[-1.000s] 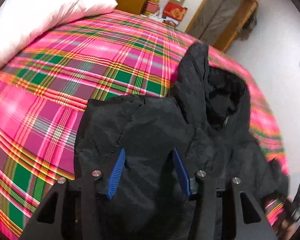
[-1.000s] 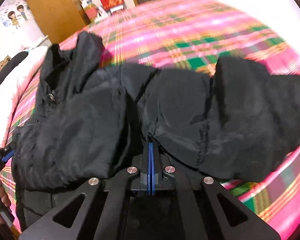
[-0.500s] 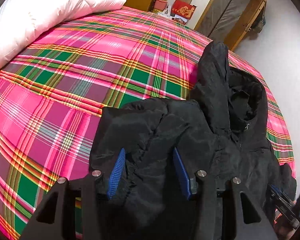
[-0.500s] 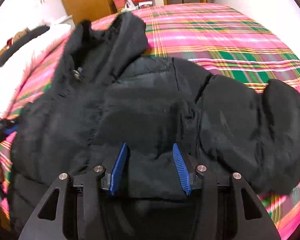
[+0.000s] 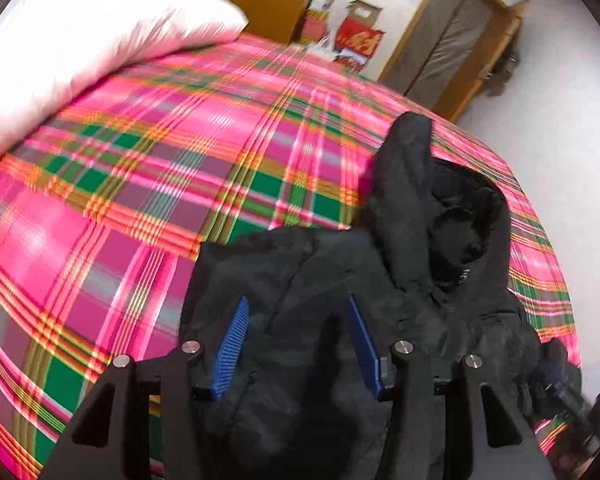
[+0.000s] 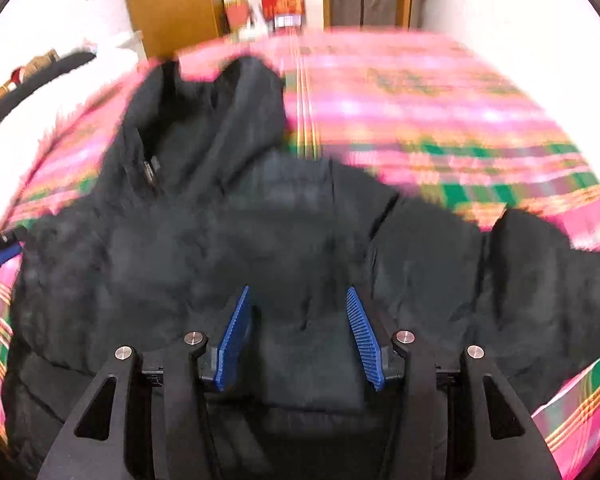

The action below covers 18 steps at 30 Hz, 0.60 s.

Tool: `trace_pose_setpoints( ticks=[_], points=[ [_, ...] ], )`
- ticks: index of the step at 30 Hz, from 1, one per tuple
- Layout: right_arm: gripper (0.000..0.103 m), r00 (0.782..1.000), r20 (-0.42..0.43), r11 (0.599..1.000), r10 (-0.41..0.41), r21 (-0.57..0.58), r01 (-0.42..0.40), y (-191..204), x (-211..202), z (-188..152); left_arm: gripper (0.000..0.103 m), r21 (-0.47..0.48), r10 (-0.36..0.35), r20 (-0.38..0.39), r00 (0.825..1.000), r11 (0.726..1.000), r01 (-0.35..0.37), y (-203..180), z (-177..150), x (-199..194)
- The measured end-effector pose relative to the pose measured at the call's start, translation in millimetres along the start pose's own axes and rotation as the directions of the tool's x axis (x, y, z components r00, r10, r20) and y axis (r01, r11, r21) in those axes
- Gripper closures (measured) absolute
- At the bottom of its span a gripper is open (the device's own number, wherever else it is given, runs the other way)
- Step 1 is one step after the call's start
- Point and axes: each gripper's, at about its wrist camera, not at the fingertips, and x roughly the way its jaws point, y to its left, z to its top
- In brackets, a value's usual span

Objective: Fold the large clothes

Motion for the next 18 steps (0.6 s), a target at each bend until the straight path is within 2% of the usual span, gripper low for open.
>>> trace_pose_setpoints(
  ticks=[2,6,8,10,13,18],
  points=[
    [0.053,1.000,0.006,1.000,0.005,-0.004,-0.005,2,8,9,0.051,0.017,-0.008,-0.022,1.000,1.000,0.008,-4,-2,6],
    [0.053,0.995,-0.096,1.000,-0.007,-0.022,0.005,11,52,20,0.051,0.025,0.029,-0.096,0.995,0.999,-0.027,-2,-8,30],
    [0.053,0.991,-0.137,0.999,-0.007,-0.038,0.002,13,70,18,0.050,0.045,0.049,-0.108,0.993,0.998,-0.045,-3,-10,35],
    [0.053,0.990,-0.139,0.999,0.006,-0.041,-0.012,11,79,15,0.050,0.085,0.074,-0.106,0.992,0.994,-0.065,-8,-13,38],
    [0.053,0.990,-0.141,1.000,0.024,-0.006,-0.025,3,68,15,0.050,0.128,0.103,-0.095,0.990,0.988,-0.091,-14,-16,38],
    [0.053,0.997,-0.060,0.999,0.049,0.006,-0.049,-1,14,1,0.051,0.088,0.079,-0.058,0.995,0.993,-0.073,-18,-12,9]
  ],
)
